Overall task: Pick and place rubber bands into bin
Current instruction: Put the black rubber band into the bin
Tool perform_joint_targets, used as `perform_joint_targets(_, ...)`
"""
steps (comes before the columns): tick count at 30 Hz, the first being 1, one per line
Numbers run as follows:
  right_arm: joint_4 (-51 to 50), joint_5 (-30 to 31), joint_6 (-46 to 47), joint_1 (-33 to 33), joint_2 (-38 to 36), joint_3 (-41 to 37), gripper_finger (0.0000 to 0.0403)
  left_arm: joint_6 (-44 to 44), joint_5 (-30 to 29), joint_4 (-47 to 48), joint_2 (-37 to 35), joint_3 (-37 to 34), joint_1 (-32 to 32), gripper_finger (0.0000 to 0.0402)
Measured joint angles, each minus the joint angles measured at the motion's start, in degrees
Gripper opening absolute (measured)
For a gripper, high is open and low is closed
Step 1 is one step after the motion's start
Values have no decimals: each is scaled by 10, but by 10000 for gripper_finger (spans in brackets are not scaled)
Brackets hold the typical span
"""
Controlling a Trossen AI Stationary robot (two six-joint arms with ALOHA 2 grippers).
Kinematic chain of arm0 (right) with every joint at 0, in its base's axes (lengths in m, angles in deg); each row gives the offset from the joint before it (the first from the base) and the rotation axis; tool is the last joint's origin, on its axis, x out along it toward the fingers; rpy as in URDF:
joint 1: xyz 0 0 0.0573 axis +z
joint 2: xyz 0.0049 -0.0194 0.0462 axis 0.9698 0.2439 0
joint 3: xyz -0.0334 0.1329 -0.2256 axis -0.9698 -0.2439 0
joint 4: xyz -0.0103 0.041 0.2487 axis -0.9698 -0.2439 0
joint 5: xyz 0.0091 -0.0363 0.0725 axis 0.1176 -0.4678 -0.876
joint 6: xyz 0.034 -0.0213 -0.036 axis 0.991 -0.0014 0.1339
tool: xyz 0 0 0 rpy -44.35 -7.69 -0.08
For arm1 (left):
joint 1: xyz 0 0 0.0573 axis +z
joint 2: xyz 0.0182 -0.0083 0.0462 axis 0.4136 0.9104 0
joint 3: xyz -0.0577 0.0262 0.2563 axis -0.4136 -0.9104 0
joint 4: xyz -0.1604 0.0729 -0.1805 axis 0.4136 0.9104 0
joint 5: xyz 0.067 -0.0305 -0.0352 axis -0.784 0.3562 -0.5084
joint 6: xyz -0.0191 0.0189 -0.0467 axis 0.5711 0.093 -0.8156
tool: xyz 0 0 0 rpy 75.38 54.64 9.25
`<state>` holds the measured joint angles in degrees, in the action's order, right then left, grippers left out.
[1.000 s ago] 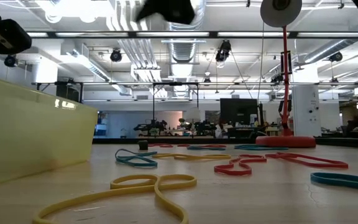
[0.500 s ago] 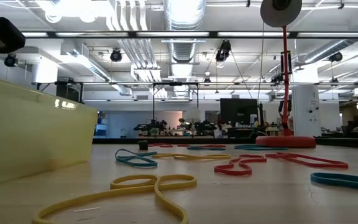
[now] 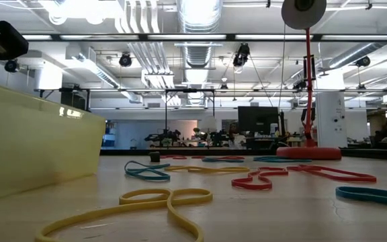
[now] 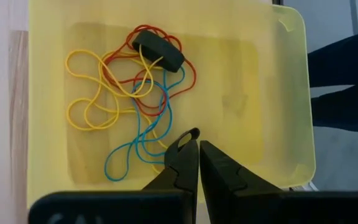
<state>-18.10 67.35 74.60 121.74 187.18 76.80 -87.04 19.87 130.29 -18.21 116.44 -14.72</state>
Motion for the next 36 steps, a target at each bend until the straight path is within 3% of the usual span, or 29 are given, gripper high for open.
perform_joint_targets(11, 57, 3, -38, -10, -73, -106, 182, -15, 2, -19, 1, 0, 0, 0)
perform_joint_targets(17, 142, -40, -83, -18, -112, -183, 182, -15, -1, -22, 5, 0, 0, 0)
perform_joint_targets(27, 190, -43, -184, -57, -116, -227, 181, -15, -3, -22, 5, 0, 0, 0)
perform_joint_targets(36, 230, -89, -181, -48, -116, -259, 137, -28, -4, -22, 5, 0, 0, 0)
